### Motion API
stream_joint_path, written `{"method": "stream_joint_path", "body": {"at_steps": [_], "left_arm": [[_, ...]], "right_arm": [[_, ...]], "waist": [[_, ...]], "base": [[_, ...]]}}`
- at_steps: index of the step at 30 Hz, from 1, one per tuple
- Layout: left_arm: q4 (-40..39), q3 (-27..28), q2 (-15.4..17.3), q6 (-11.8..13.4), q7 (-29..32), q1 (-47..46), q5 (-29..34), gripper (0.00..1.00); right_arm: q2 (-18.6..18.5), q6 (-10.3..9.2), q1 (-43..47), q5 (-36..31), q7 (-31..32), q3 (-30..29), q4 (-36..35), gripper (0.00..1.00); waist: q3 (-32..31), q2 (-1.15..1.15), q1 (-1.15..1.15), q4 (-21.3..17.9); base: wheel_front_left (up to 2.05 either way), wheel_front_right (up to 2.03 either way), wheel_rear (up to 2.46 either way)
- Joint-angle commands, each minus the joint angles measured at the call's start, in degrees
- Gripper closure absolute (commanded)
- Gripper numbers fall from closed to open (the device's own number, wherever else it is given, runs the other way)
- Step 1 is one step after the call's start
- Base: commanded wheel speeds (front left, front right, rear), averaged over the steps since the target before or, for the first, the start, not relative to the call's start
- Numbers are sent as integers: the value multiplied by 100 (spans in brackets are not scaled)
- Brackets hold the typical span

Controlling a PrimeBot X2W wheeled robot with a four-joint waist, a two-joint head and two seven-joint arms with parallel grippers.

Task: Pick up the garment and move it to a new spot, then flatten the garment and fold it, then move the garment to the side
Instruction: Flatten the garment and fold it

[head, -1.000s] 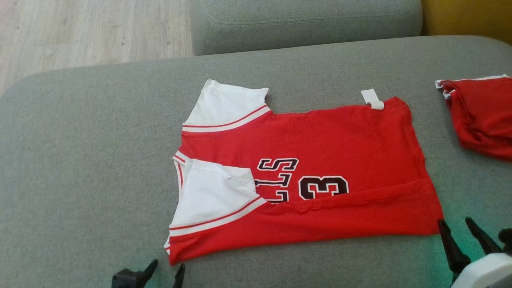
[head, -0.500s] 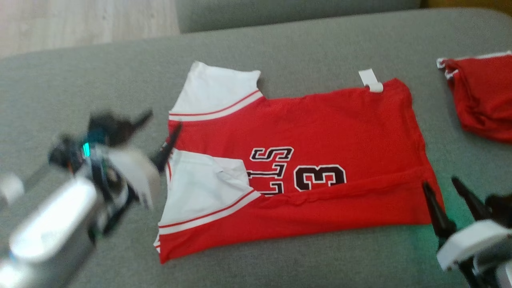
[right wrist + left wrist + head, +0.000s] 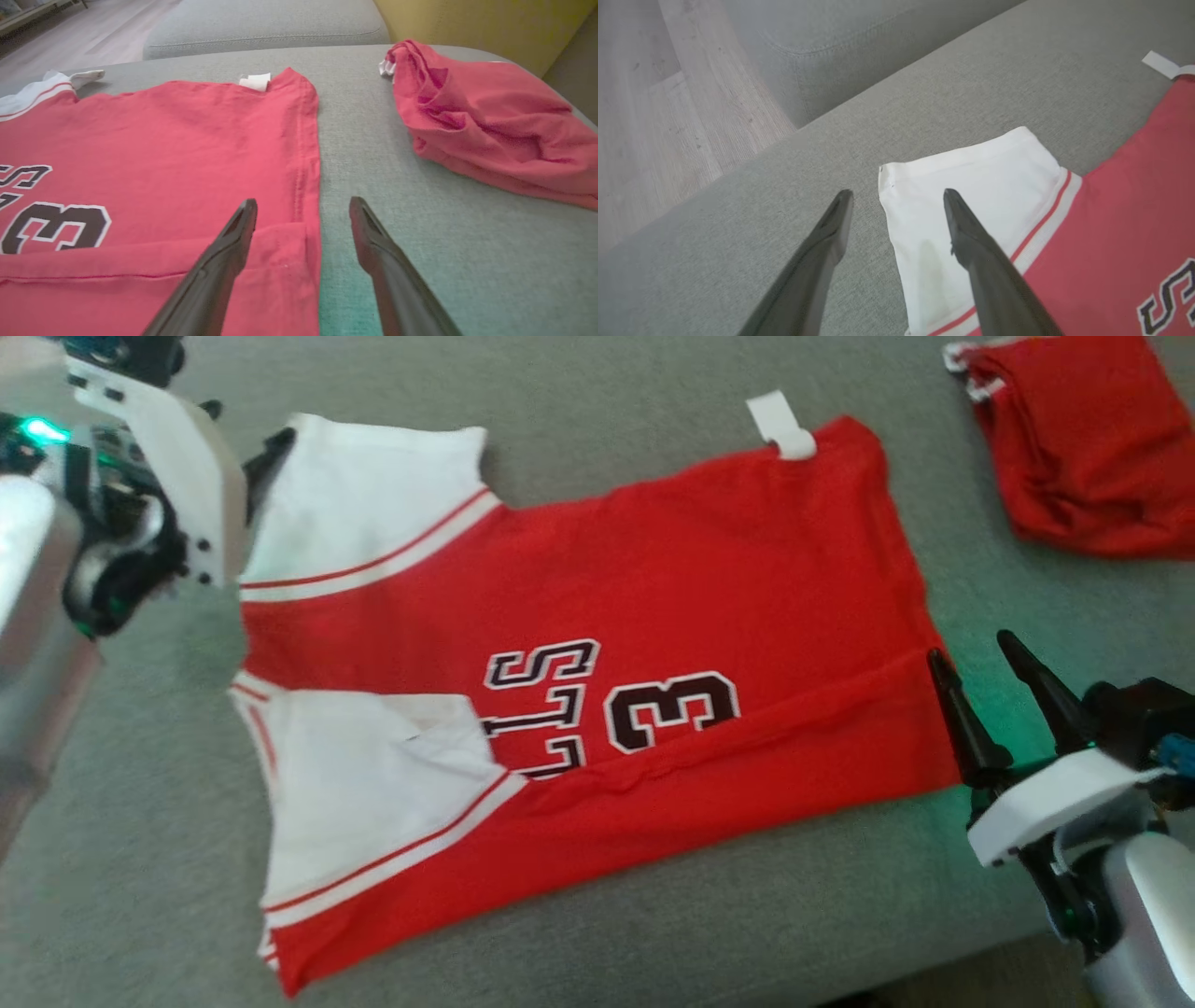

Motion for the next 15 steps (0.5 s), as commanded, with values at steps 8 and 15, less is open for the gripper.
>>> {"method": "stream_joint_path", "body": {"at_steps": [8,15], "left_arm": [[633,119,491,-84,239,-735,-47,0],[937,-22,585,-100,183,-918,3,0]], "right_arm": [[-8,-4,-201,105,-327,200,164,0],[18,-4,-298,146,-465,261,326,0]], "waist": [[518,0,-1,-647],[684,0,-1,-776]], "base": [[0,0,0],[0,0,0]]}}
